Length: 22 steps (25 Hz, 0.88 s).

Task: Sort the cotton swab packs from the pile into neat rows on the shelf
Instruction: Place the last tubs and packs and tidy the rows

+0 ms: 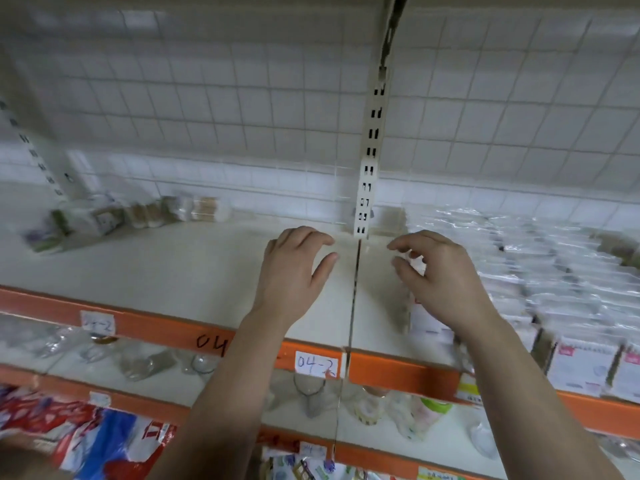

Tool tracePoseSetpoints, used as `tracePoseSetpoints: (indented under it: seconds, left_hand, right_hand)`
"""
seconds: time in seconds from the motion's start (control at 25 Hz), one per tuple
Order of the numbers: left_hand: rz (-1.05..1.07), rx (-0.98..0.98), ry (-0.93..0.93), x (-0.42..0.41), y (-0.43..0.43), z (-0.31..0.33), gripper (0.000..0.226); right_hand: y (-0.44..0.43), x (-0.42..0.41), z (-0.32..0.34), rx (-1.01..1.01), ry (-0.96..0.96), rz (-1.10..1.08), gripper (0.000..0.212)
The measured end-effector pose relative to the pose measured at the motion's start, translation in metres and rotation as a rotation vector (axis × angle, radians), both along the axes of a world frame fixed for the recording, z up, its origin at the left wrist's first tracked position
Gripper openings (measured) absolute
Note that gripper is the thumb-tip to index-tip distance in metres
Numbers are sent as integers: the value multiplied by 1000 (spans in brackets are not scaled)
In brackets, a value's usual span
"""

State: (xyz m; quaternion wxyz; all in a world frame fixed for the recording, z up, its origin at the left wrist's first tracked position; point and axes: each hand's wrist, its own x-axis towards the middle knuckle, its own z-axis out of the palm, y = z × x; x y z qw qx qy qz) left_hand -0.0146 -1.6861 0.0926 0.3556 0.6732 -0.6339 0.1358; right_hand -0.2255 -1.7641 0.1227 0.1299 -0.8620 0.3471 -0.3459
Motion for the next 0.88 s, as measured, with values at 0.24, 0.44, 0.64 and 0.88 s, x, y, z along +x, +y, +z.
tracePoseSetpoints:
  seconds: [0.24, 0.44, 0.64, 0.88]
  left_hand:
    - [141, 19, -1, 102, 37, -6, 36]
    - [162, 73, 6, 190, 58, -9, 39]
    - [147, 92, 37, 272, 64, -13, 39]
    - [119, 141, 54, 345, 60, -20, 41]
  right_hand:
    - [12, 115, 0, 4, 27, 106, 18]
    - [20, 216, -5, 41, 22, 152, 17]
    - [15, 301, -17, 87, 42, 148, 18]
    - [-2, 374, -34, 135, 90, 99, 24]
